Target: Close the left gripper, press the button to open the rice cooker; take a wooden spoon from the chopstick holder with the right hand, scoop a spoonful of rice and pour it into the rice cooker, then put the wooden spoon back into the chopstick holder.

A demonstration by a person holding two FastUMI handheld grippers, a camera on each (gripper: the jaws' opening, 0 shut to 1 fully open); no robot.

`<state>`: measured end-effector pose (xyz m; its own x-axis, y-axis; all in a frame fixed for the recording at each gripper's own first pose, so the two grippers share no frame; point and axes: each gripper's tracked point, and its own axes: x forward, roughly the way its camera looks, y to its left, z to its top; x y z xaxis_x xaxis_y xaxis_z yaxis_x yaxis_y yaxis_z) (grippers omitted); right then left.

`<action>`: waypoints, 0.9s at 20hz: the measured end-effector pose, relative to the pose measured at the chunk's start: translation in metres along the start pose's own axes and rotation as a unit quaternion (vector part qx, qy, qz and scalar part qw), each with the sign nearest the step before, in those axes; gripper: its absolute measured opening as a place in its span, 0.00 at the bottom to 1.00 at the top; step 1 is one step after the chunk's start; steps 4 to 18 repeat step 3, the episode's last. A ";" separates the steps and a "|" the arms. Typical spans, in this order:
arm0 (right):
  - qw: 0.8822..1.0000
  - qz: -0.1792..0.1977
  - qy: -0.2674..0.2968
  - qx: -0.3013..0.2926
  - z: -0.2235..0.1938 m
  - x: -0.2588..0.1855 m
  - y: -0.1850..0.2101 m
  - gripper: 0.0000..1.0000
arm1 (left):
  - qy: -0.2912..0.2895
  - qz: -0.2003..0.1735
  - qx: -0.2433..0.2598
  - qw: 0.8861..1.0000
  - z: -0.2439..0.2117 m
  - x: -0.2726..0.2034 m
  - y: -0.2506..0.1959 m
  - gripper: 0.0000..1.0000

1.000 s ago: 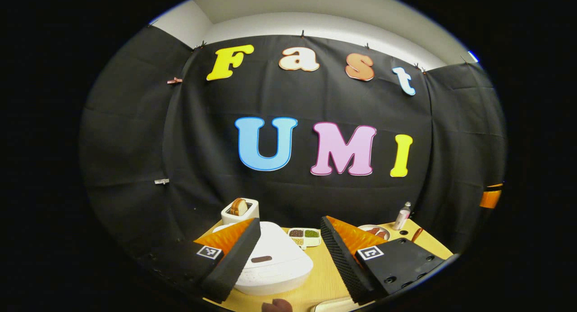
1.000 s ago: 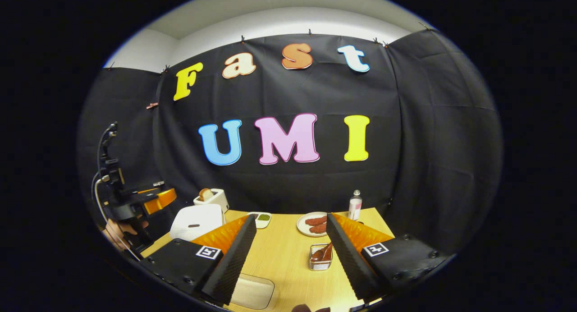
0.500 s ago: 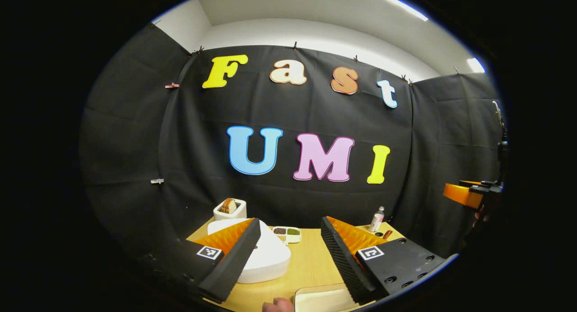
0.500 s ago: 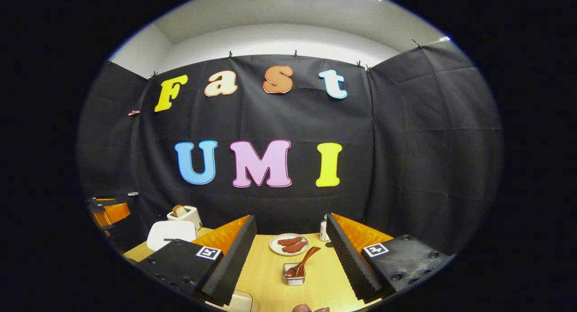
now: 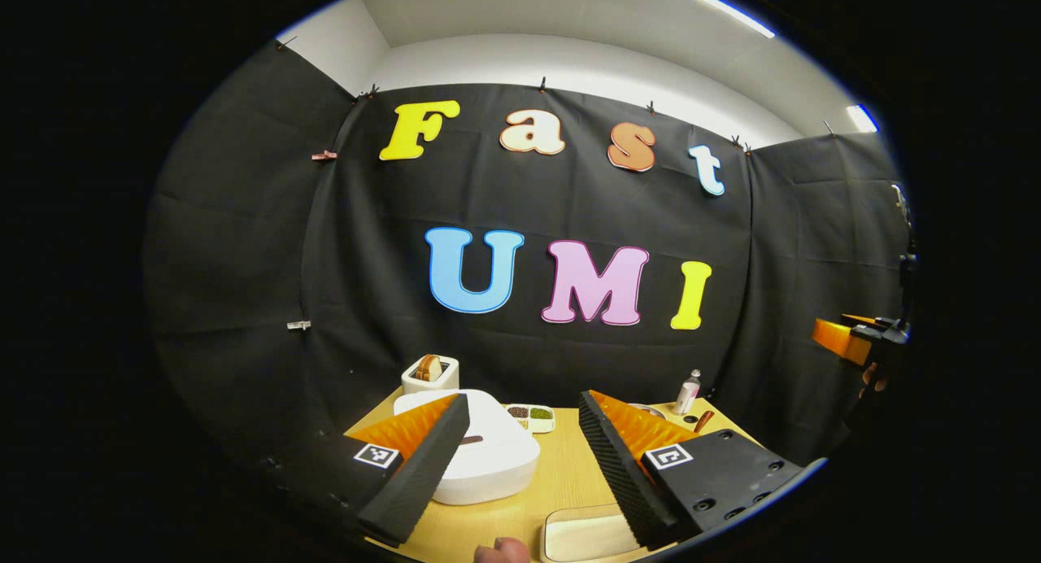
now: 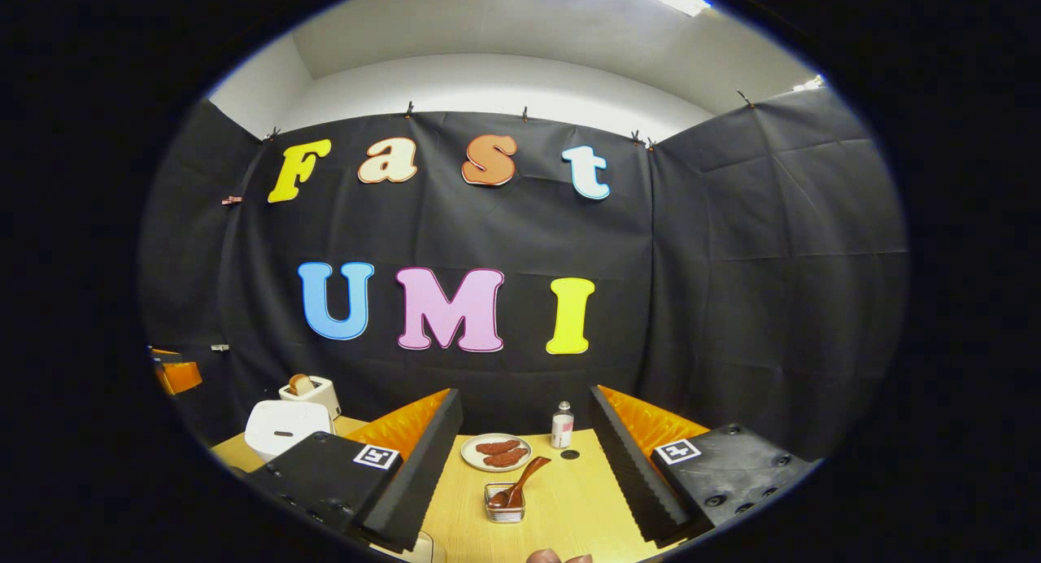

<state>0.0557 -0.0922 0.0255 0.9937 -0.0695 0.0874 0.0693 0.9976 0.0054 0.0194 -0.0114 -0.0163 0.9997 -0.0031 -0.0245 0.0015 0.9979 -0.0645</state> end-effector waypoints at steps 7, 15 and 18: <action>1.000 -0.001 -0.001 -0.006 0.000 -0.001 -0.001 0.99 | -0.003 0.002 0.006 1.000 0.003 0.000 0.001 0.94; 1.000 -0.001 -0.001 -0.006 0.000 -0.001 -0.001 0.99 | -0.003 0.002 0.006 1.000 0.003 0.000 0.001 0.94; 1.000 -0.001 -0.001 -0.006 0.000 -0.001 -0.001 0.99 | -0.003 0.002 0.006 1.000 0.003 0.000 0.001 0.94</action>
